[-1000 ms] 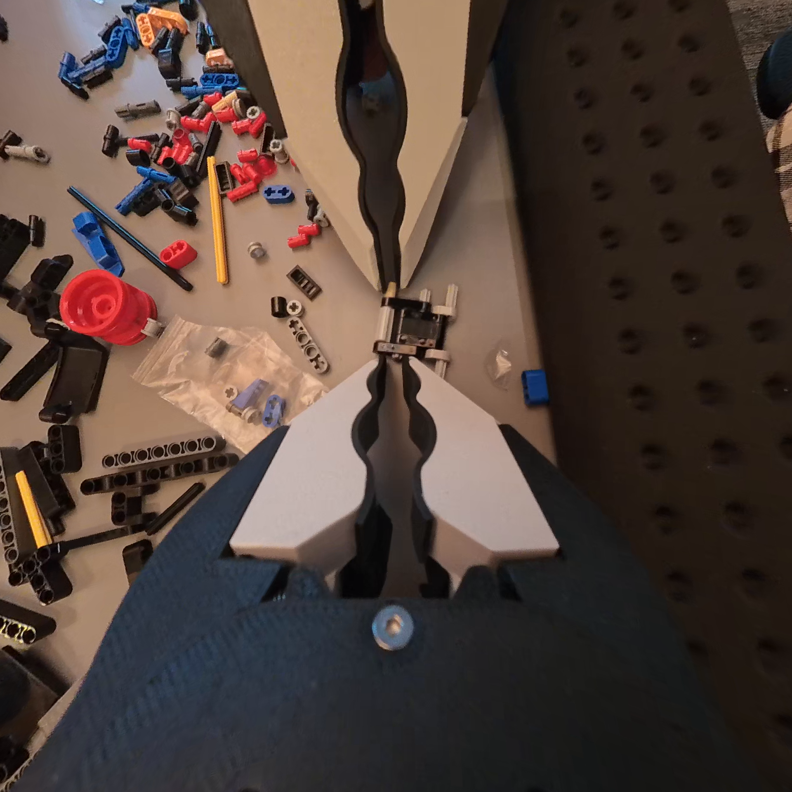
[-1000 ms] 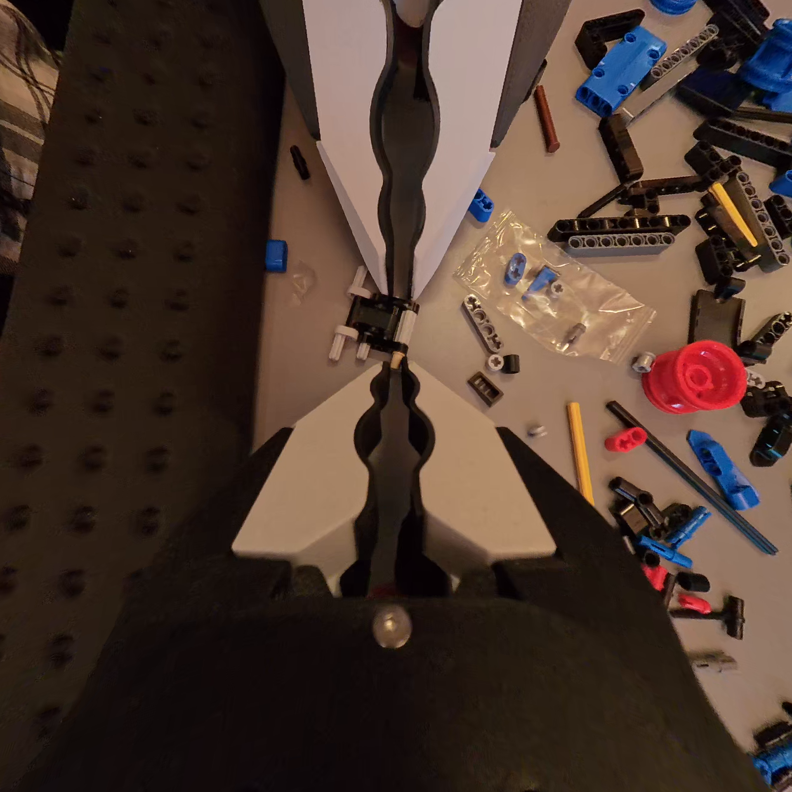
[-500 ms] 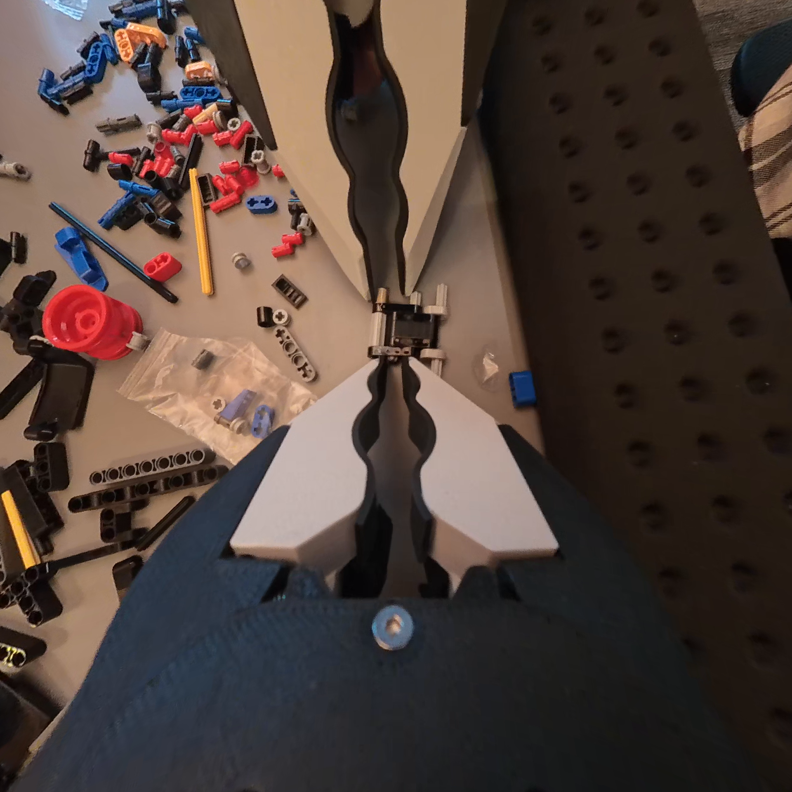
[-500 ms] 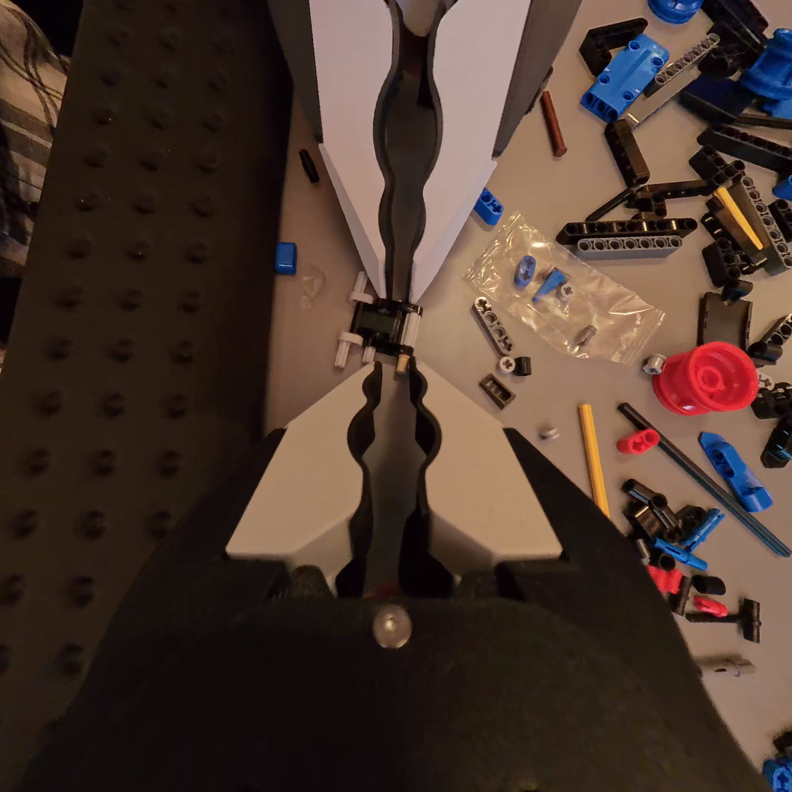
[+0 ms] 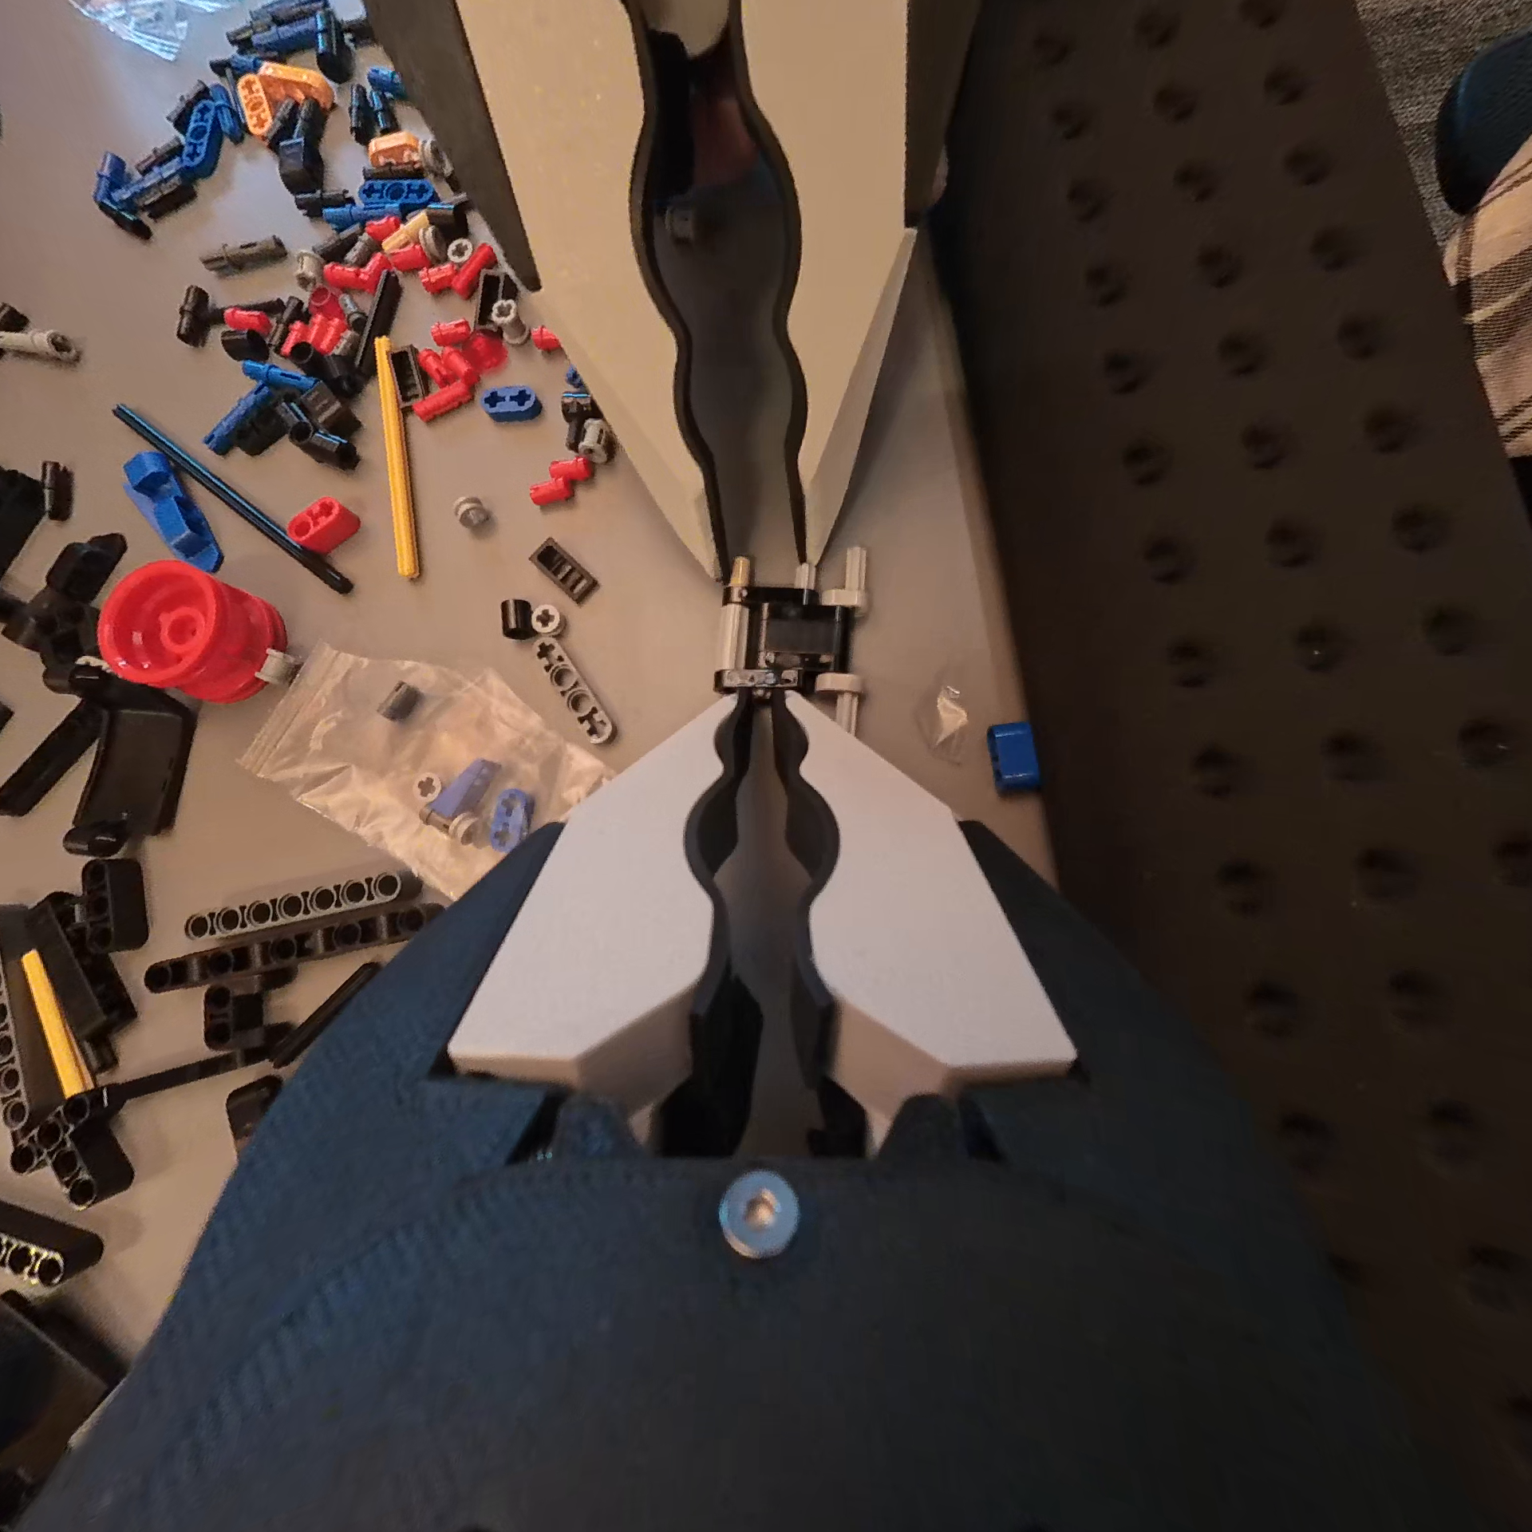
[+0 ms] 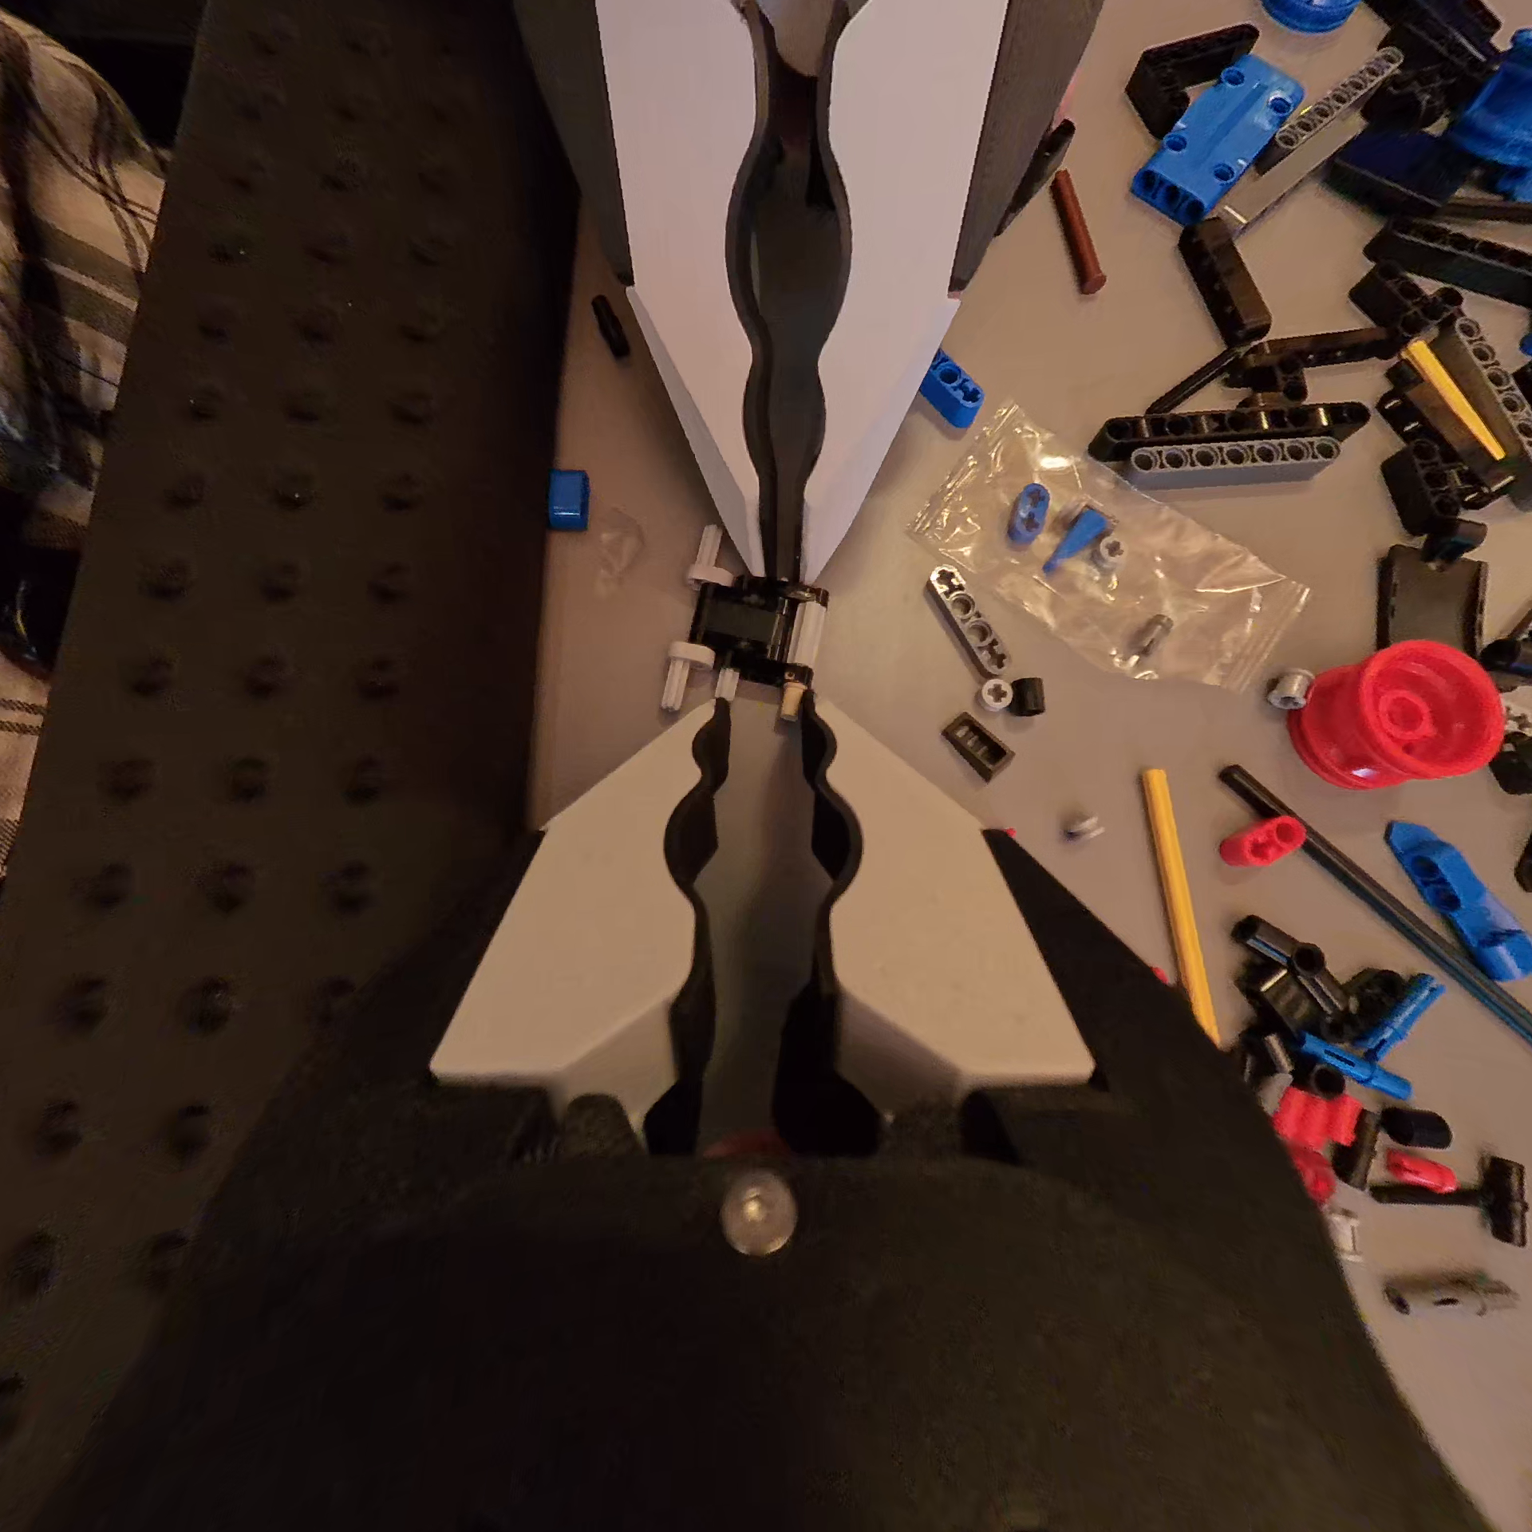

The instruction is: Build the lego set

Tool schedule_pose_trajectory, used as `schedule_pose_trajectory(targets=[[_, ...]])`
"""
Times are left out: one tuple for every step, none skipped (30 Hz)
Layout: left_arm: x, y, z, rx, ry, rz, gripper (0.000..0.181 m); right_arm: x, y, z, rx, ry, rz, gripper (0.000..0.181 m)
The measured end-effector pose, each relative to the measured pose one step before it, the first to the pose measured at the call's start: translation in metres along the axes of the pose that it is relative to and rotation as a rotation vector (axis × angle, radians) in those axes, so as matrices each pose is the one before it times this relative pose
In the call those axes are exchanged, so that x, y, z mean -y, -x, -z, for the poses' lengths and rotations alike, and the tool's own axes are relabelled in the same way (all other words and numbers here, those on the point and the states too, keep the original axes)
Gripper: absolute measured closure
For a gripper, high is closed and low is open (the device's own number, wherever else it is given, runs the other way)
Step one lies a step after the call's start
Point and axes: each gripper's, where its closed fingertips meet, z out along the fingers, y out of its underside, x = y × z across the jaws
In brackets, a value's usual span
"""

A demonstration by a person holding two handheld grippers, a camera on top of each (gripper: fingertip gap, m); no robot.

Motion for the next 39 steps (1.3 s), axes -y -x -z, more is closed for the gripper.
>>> schedule_pose_trajectory(targets=[[0.00009, -0.00006, 0.00009, -0.0005, -0.0007, 0.0006, 0.178, -0.00001, -0.00007, -0.00006, 0.0007, -0.0012, -0.0013, 0.165], [0.00009, -0.00013, 0.00002, 0.0011, -0.0011, 0.0001, 0.178, 0.00012, 0.00004, 0.00000, 0.0016, -0.0019, -0.0024, 0.165], [-0.00007, -0.00003, 0.00006, 0.0023, -0.0016, 0.0008, 0.178, 0.00002, 0.00014, 0.00000, 0.0009, -0.0022, 0.0007, 0.165], [0.00000, -0.00029, 0.00005, 0.0012, -0.0022, 0.0009, 0.178, 0.00003, -0.00004, -0.00005, -0.0014, -0.0015, 0.0023, 0.165], [0.00135, -0.00378, -0.00050, -0.0186, -0.0093, 0.0002, 0.178, 0.00000, -0.00260, -0.00078, -0.0194, -0.0005, 0.0027, 0.177], [0.00343, -0.00713, -0.00142, -0.0345, -0.0167, 0.0076, 0.180, 0.00081, -0.00207, -0.00102, -0.0156, -0.0045, 0.0067, 0.177], [0.00190, -0.00348, -0.00159, -0.0088, -0.0045, -0.0050, 0.181, 0.00087, -0.00101, -0.00004, -0.0027, -0.0008, -0.0018, 0.176], [-0.00084, 0.00314, -0.00010, 0.0333, 0.0162, -0.0200, 0.181, -0.00076, -0.00101, 0.00072, -0.0060, 0.0053, 0.0075, 0.176], [-0.00190, 0.00519, 0.00053, 0.0410, 0.0187, -0.0154, 0.181, -0.00135, -0.00100, 0.00083, -0.0065, 0.0038, 0.0024, 0.177], [-0.00061, 0.00070, 0.00035, 0.0029, 0.0022, 0.0024, 0.181, -0.00037, 0.00074, 0.00036, 0.0047, -0.0062, -0.0061, 0.177], [0.00007, -0.00007, 0.00016, -0.0089, -0.0060, 0.0149, 0.181, -0.00030, 0.00090, 0.00047, 0.0071, -0.0066, -0.0065, 0.177], [0.00003, 0.00009, 0.00001, -0.0066, -0.0072, 0.0081, 0.181, -0.00019, -0.00054, 0.00133, 0.0010, -0.0027, -0.0071, 0.177], [0.00005, 0.00048, -0.00001, -0.0010, -0.0032, 0.0059, 0.181, 0.00129, -0.00102, 0.00233, -0.0021, -0.0096, -0.0117, 0.174], [0.00007, 0.00020, 0.00001, 0.0026, 0.0000, -0.0041, 0.181, 0.00105, -0.00055, 0.00269, 0.0011, -0.0068, -0.0135, 0.171], [-0.00001, 0.00027, -0.00004, 0.0063, 0.0021, -0.0102, 0.181, -0.00041, -0.00100, 0.00285, -0.0053, 0.0009, -0.0036, 0.170], [-0.00011, -0.00008, 0.00002, 0.0037, 0.0025, -0.0085, 0.181, -0.00188, -0.00067, 0.00245, -0.0066, 0.0078, 0.0015, 0.169], [0.00005, -0.00002, 0.00006, 0.0019, 0.0021, -0.0036, 0.181, -0.00219, 0.00057, 0.00150, -0.0019, 0.0078, 0.0043, 0.168], [0.00002, 0.00000, -0.00005, 0.0010, 0.0017, -0.0027, 0.181, -0.00247, 0.00187, 0.00077, 0.0055, 0.0079, 0.0049, 0.165], [0.00001, -0.00005, 0.00000, 0.0007, 0.0011, -0.0035, 0.181, -0.00218, 0.00186, -0.00036, 0.0073, 0.0070, 0.0015, 0.164], [0.00006, 0.00007, 0.00003, -0.0005, 0.0007, -0.0009, 0.181, -0.00108, 0.00193, -0.00169, 0.0070, 0.0039, 0.0039, 0.164], [0.00014, -0.00004, 0.00001, -0.0001, 0.0000, 0.0001, 0.181, 0.00053, 0.00116, -0.00200, 0.0028, -0.0027, 0.0035, 0.164], [0.00016, -0.00011, -0.00029, 0.0019, -0.0009, -0.0006, 0.181, 0.00099, 0.00077, -0.00145, 0.0041, -0.0035, -0.0002, 0.163], [0.00018, -0.00031, -0.00016, 0.0015, -0.0004, -0.0014, 0.181, 0.00102, 0.00008, -0.00099, -0.0008, -0.0044, 0.0029, 0.164], [-0.00018, -0.00002, 0.00017, 0.0024, 0.0017, -0.0024, 0.181, 0.00047, 0.00035, -0.00031, 0.0025, -0.0022, 0.0032, 0.165], [-0.00003, 0.00007, 0.00004, 0.0012, 0.0001, 0.0000, 0.181, -0.00002, -0.00001, 0.00008, 0.0018, -0.0011, 0.0007, 0.165], [0.00011, 0.00000, -0.00003, 0.0005, -0.0013, 0.0016, 0.181, -0.00005, -0.00002, 0.00003, 0.0013, -0.0018, 0.0005, 0.165], [-0.00003, -0.00009, -0.00006, 0.0002, -0.0004, 0.0003, 0.181, 0.00008, 0.00005, 0.00006, 0.0011, -0.0019, 0.0002, 0.166], [0.00021, -0.00029, -0.00013, -0.0015, -0.0010, 0.0005, 0.181, -0.00003, 0.00036, -0.00013, 0.0022, -0.0017, 0.0007, 0.169], [0.00126, -0.00136, -0.00082, -0.0060, -0.0066, 0.0014, 0.180, 0.00059, 0.00090, -0.00070, 0.0041, -0.0043, 0.0030, 0.172], [0.00181, -0.00187, -0.00142, -0.0062, -0.0082, 0.0018, 0.180, 0.00082, 0.00094, -0.00093, 0.0036, -0.0025, 0.0049, 0.175], [0.00187, -0.00265, -0.00112, -0.0106, -0.0041, -0.0019, 0.180, 0.00047, -0.00125, -0.00066, -0.0102, 0.0008, 0.0066, 0.176], [0.00044, -0.00063, -0.00046, 0.0017, 0.0045, -0.0067, 0.180, 0.00011, -0.00068, -0.00004, -0.0044, 0.0012, 0.0051, 0.176], [-0.00012, 0.00081, -0.00013, 0.0092, 0.0065, -0.0044, 0.181, -0.00039, -0.00047, 0.00062, 0.0012, 0.0004, -0.0021, 0.175], [-0.00013, 0.00080, -0.00011, 0.0078, 0.0010, -0.0029, 0.181, -0.00090, -0.00012, 0.00131, 0.0042, 0.0001, -0.0039, 0.172], [-0.00009, -0.00001, 0.00006, 0.0002, -0.0024, 0.0029, 0.181, -0.00084, -0.00021, 0.00172, 0.0033, -0.0021, -0.0050, 0.169], [-0.00011, -0.00019, 0.00022, -0.0022, -0.0032, 0.0036, 0.181, -0.00086, 0.00009, 0.00197, 0.0045, -0.0029, -0.0061, 0.167], [-0.00027, -0.00012, 0.00036, -0.0033, -0.0010, 0.0016, 0.181, -0.00092, 0.00126, 0.00171, 0.0092, -0.0019, -0.0027, 0.166], [-0.00043, 0.00016, 0.00026, -0.0014, 0.0013, -0.0003, 0.181, -0.00148, 0.00171, 0.00104, 0.0106, 0.0032, -0.0013, 0.166], [-0.00012, 0.00009, 0.00016, -0.0017, 0.0005, -0.0009, 0.181, -0.00207, 0.00163, 0.00017, 0.0100, 0.0075, 0.0003, 0.166]])
